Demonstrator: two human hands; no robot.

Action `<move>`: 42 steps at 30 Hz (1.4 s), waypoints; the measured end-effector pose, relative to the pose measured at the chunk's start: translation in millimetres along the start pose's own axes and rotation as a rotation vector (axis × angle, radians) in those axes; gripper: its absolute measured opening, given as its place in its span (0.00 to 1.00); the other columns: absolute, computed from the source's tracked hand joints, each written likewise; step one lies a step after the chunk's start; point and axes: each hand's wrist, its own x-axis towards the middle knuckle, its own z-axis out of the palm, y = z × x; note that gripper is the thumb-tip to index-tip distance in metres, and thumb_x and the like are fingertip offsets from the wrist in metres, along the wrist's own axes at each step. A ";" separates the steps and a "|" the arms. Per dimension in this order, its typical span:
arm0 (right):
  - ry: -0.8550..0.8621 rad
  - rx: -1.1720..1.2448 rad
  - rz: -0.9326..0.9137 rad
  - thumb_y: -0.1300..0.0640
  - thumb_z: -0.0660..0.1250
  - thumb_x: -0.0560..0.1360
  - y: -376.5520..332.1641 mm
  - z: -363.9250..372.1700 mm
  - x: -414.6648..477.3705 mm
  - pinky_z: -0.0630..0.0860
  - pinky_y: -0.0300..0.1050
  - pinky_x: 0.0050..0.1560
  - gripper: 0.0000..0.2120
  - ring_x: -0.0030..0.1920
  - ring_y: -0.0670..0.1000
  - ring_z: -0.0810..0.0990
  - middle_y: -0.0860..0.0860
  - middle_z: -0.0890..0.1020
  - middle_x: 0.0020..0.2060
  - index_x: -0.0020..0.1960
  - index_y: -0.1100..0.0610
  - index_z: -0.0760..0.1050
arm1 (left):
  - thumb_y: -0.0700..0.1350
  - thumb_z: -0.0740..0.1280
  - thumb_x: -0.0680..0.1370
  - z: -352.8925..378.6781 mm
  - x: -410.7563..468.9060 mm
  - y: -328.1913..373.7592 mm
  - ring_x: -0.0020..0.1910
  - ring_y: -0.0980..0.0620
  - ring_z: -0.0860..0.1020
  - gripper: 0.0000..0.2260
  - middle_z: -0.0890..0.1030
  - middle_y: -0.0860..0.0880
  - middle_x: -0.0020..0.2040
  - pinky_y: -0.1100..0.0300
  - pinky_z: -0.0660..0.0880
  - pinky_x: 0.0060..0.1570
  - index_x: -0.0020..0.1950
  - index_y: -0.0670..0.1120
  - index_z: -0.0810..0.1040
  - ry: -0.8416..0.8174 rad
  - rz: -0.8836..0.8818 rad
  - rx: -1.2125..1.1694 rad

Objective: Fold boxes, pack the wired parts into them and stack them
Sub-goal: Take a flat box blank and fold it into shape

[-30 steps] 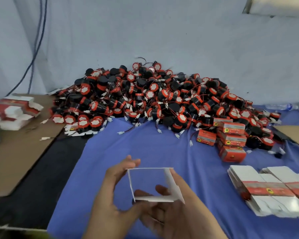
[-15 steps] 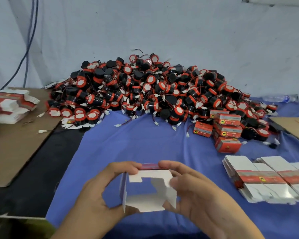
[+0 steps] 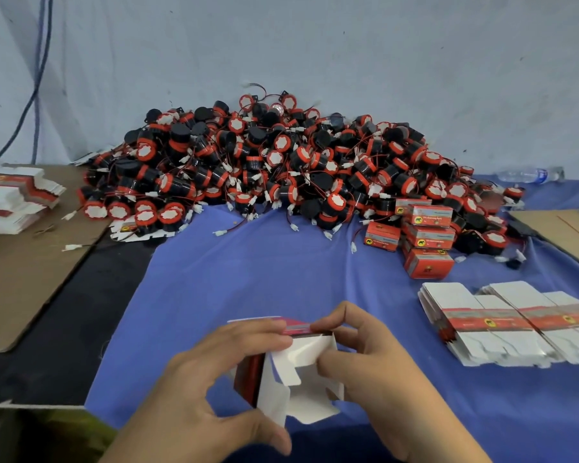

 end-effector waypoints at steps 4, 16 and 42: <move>-0.137 0.062 0.021 0.64 0.65 0.67 1.4 -5.8 -1.9 0.76 0.44 0.35 0.12 0.37 0.50 0.80 0.47 0.86 0.45 0.46 0.52 0.80 | 0.66 0.78 0.60 -0.5 -5.4 -3.1 0.68 0.66 0.72 0.29 0.77 0.66 0.65 0.74 0.71 0.58 0.61 0.66 0.79 0.103 0.033 -0.007; -0.076 0.036 -0.016 0.51 0.78 0.68 10.3 2.8 -3.6 0.80 0.46 0.40 0.12 0.47 0.58 0.85 0.49 0.86 0.51 0.47 0.48 0.78 | 0.59 0.80 0.64 4.1 -11.3 -1.4 0.66 0.56 0.77 0.18 0.80 0.58 0.65 0.70 0.73 0.57 0.52 0.61 0.83 0.151 0.058 -0.144; -0.026 0.085 -0.316 0.57 0.70 0.78 32.8 23.2 -6.4 0.79 0.39 0.41 0.09 0.48 0.46 0.84 0.51 0.86 0.52 0.56 0.46 0.82 | 0.40 0.77 0.74 39.6 -9.5 -8.5 0.57 0.53 0.82 0.10 0.85 0.51 0.53 0.63 0.80 0.51 0.50 0.55 0.85 0.608 0.045 -0.374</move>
